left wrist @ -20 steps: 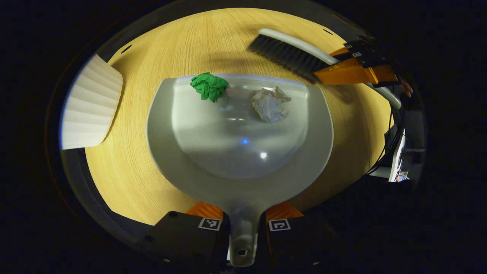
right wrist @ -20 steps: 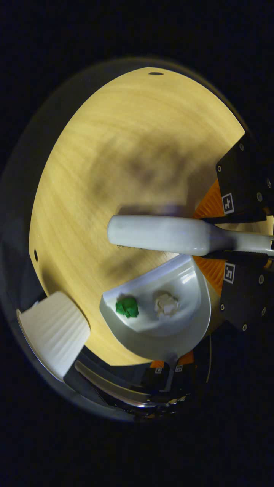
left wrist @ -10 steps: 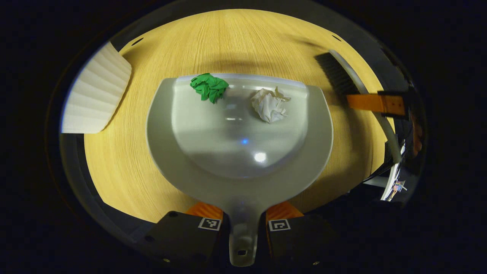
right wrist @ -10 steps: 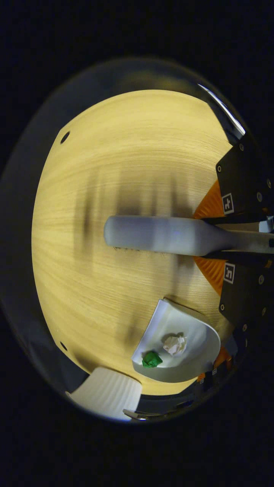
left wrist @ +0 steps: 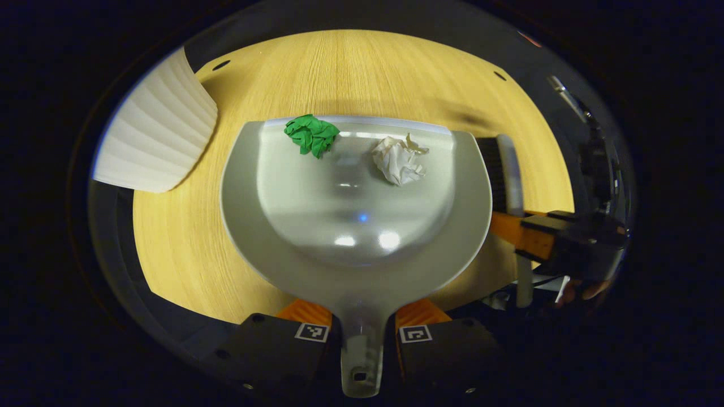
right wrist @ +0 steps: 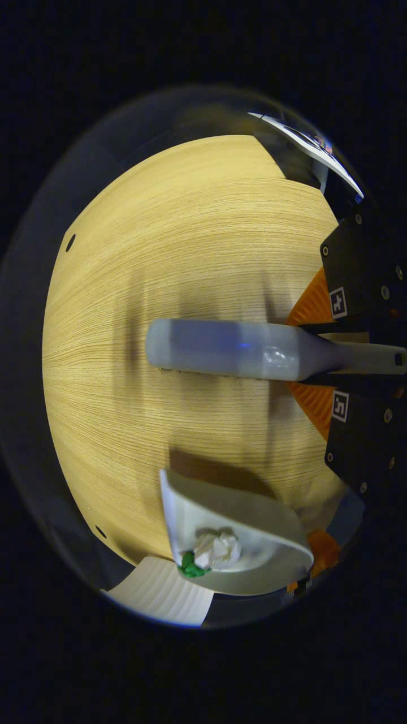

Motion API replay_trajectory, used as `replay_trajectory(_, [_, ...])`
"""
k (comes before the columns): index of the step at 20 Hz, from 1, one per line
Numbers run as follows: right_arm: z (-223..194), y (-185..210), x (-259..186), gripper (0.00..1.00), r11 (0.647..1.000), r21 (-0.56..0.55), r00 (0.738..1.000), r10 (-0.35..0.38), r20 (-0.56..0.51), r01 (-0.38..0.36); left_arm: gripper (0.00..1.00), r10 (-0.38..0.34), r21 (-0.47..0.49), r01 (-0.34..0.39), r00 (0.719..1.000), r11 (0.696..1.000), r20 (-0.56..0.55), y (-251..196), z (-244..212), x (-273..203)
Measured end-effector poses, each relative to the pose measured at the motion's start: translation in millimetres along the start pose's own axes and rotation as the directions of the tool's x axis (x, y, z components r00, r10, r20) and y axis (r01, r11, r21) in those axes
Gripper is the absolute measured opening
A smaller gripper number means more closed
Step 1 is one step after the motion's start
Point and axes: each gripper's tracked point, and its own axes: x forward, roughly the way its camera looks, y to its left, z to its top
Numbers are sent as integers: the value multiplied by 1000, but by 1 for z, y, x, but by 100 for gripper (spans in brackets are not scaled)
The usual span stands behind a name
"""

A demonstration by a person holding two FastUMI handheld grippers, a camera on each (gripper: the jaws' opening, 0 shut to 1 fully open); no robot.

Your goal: Pick up the small broom and dustpan from the desktop, sweep the trash into the dustpan with the broom, and then empty the trash into the garbage bin.

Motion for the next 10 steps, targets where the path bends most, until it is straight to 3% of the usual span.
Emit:
replay_trajectory(5, [2,-2,1,33,999,-44,1000,4,24,-2,31,-4,45,-1,993,999,116,-2,-6,-35])
replay_trajectory(10, [2,2,2,36,997,-78,999,17,36,-14,31,-22,43,15,984,999,176,5,-9,-18])
